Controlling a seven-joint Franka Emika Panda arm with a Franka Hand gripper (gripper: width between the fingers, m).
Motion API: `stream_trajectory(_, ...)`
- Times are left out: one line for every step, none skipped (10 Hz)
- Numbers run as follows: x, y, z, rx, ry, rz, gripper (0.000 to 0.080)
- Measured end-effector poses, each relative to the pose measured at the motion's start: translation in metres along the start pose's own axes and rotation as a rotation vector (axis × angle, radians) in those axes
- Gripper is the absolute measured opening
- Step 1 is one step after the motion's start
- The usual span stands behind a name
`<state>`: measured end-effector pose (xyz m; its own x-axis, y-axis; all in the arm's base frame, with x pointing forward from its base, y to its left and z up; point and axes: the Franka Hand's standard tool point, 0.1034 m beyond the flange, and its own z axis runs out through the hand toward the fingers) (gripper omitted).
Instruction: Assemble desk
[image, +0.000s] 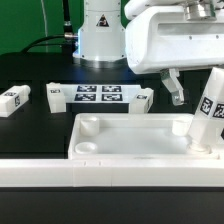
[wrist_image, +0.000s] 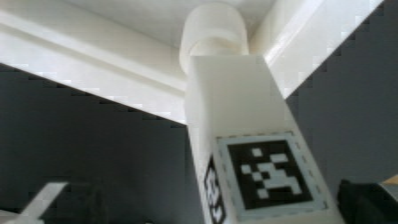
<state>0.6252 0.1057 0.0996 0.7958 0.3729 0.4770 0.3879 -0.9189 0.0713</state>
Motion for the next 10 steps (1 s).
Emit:
stream_trajectory(-0.001,0.000,0.000,0.000,-0.002,0.000,0.0649)
stream_trajectory(-0.002,0.000,0.001,0.001,-0.004,-0.001,0.0649)
stream_trajectory(-0.003,-0.001,0.001,0.002,-0.005,-0.001,0.0649)
stream_trajectory(-0.002,-0.003,0.001,0.003,-0.004,-0.003,0.0649)
stream_trajectory(0.001,-0.003,-0.001,0.002,0.000,-0.006,0.0649)
stream_trajectory(0.004,-0.003,-0.006,0.005,-0.007,-0.008,0.0649)
stream_trajectory(0.009,-0.002,-0.014,0.005,-0.011,-0.011,0.0649)
stream_trajectory(0.014,-0.002,-0.020,0.004,-0.011,-0.013,0.0649)
stream_trajectory(0.017,-0.001,-0.025,0.005,-0.016,-0.015,0.0649)
stream_trajectory(0.015,-0.003,-0.024,0.012,-0.036,-0.015,0.0649)
